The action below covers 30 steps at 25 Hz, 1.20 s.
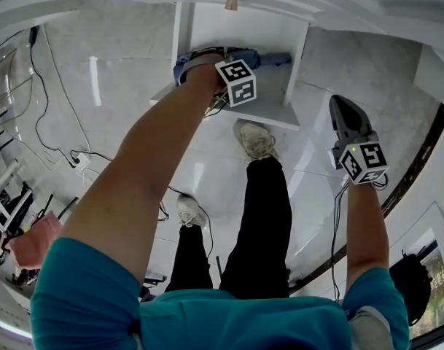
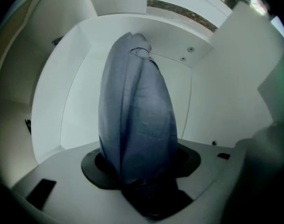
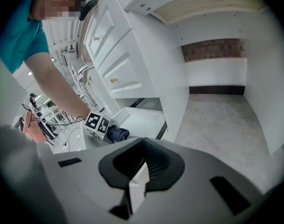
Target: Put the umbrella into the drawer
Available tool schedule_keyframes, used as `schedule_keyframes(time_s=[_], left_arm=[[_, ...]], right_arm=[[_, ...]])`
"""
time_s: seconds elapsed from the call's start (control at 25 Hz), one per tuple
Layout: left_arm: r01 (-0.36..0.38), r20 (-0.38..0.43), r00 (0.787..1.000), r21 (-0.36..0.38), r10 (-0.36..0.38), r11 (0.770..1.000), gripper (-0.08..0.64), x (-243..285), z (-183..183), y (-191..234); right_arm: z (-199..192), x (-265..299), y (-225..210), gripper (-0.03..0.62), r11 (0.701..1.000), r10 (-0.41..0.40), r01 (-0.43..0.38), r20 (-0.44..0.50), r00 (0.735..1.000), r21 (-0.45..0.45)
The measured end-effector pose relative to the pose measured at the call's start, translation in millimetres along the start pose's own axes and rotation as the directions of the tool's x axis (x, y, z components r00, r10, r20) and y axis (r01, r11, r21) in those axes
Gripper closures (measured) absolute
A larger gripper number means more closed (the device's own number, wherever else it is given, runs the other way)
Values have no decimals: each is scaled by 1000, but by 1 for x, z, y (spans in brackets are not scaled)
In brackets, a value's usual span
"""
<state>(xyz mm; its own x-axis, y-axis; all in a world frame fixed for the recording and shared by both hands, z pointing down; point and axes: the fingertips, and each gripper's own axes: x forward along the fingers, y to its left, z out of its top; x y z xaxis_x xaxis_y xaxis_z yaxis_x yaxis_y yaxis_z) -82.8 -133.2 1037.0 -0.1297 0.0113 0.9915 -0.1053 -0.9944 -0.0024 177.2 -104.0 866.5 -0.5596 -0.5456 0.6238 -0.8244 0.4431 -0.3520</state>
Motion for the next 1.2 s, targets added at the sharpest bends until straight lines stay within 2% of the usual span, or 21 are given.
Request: schedule_keyframes(time_s=[0.04,0.12,0.2,0.36,0.48,0.64,1.0,1.2], left_arm=[[16,22,1000,-72,-14,997,302,0,5,3],[63,90,995,-223,-44,973,301,-1,17,12],[88,134,990,-307,-48,948,298,-3,24,18],[25,98,995,-291,4,956,287,2,14,24],[20,83,997,-267,3,964,271,3,2,19],[35,132,991,-258,-1,966,264,-4,5,19],[2,208,976,-273,57,962,246,-22,12,29],[-37,297,945,-309,134,950,245,-47,18,40]], right_arm=[[-1,0,0,569,1000,1,-1,-3,1000,1],[-2,2,-1,569,1000,-1,1,-6,1000,-1],[-3,4,-2,569,1000,-3,3,-10,1000,0],[1,7,0,569,1000,-2,2,-5,1000,8],[2,7,5,569,1000,2,-2,-3,1000,10],[3,9,9,569,1000,12,-12,-1,1000,7],[4,12,17,569,1000,28,-28,10,1000,7],[9,9,16,569,1000,19,-19,13,1000,0]])
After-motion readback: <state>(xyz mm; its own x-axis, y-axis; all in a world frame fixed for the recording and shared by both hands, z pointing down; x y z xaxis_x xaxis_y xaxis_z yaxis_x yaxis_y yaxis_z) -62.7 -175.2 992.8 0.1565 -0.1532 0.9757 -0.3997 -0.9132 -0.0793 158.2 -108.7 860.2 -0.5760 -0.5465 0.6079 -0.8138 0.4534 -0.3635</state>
